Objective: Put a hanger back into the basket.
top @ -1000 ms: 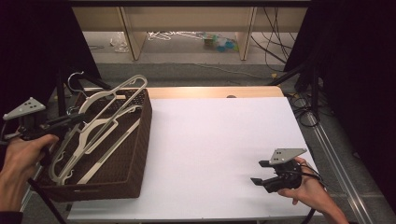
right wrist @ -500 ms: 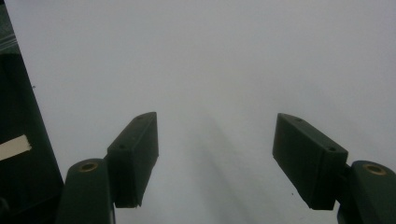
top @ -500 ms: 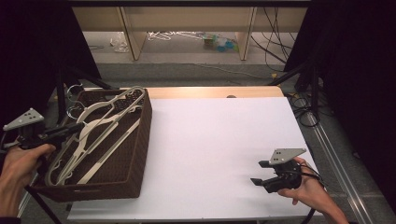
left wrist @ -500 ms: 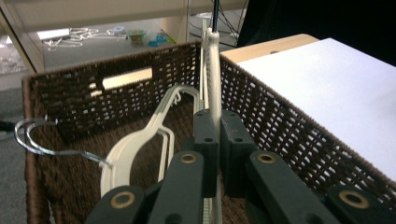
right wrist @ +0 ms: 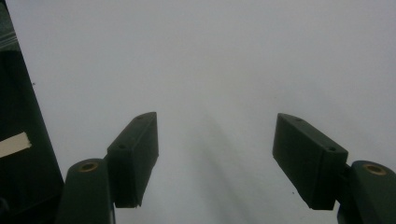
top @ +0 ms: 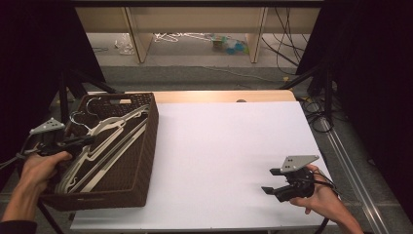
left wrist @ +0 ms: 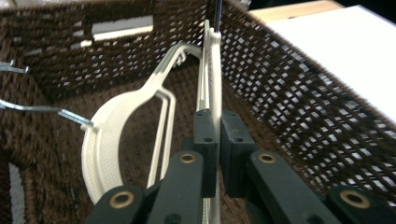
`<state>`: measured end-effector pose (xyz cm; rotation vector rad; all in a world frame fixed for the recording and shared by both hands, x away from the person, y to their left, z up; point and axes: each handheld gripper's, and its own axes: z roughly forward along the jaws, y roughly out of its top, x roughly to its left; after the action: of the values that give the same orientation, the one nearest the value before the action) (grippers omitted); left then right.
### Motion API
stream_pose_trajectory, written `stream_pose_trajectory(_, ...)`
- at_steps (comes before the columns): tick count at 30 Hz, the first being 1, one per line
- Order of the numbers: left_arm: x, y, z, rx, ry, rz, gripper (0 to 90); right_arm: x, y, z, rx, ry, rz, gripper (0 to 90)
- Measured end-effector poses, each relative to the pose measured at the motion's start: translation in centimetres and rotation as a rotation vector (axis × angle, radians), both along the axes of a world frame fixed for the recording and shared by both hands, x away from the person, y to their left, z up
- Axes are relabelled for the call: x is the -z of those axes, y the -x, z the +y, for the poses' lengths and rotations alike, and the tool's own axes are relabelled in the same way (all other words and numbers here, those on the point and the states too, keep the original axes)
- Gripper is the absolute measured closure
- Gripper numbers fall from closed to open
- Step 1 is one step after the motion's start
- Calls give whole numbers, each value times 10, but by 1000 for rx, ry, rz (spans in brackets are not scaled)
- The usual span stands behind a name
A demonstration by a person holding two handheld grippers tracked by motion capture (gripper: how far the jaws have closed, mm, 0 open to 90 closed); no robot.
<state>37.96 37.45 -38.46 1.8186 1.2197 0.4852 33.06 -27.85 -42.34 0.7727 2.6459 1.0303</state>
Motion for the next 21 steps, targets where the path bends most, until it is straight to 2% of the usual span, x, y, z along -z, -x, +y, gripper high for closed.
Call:
stream_pose_trajectory(1, 2, -1, 0, -7, -1, 8, 857, 1, 0, 1, 6, -9, -12, 323)
stream_pose_trajectory(3, 4, -2, 0, -18, -5, 15, 855, 1, 0, 1, 5, -10, -8, 323)
stream_pose_trajectory(5, 6, -3, 1, -29, -45, 27, 850, 1, 0, 0, 0, 1, 4, 323)
stream_pose_trajectory(6, 8, -3, 2, -42, -40, 28, 848, 1, -1, 0, 0, 0, 4, 323)
stream_pose_trajectory(8, 10, -3, 4, -56, -66, 41, 843, 2, -1, 0, -4, 2, 8, 323)
stream_pose_trajectory(10, 14, -3, 6, -77, -61, 52, 837, 1, -1, 0, -4, 1, 8, 323)
stream_pose_trajectory(11, 16, -4, 8, -74, -73, 55, 834, 1, -1, 0, 1, -2, 1, 323)
stream_pose_trajectory(13, 20, -4, 9, -97, -49, 63, 826, 1, -1, 0, 0, -2, 1, 323)
stream_pose_trajectory(15, 21, -4, 10, -109, -61, 71, 809, 1, -1, 0, -2, -1, 0, 323)
stream_pose_trajectory(17, 22, -5, 12, -103, -88, 81, 786, 2, -1, 1, 3, -5, -4, 323)
stream_pose_trajectory(18, 22, -5, 12, -116, -88, 81, 771, 1, -1, 1, -5, -2, 0, 323)
stream_pose_trajectory(19, 22, -5, 13, -122, -112, 90, 757, 1, -1, 1, -8, -2, 0, 323)
stream_pose_trajectory(20, 21, -5, 16, -98, -155, 104, 752, 1, -1, 1, -6, -2, -2, 323)
stream_pose_trajectory(21, 21, -5, 15, -100, -157, 106, 749, 1, -1, 0, -2, -2, 0, 322)
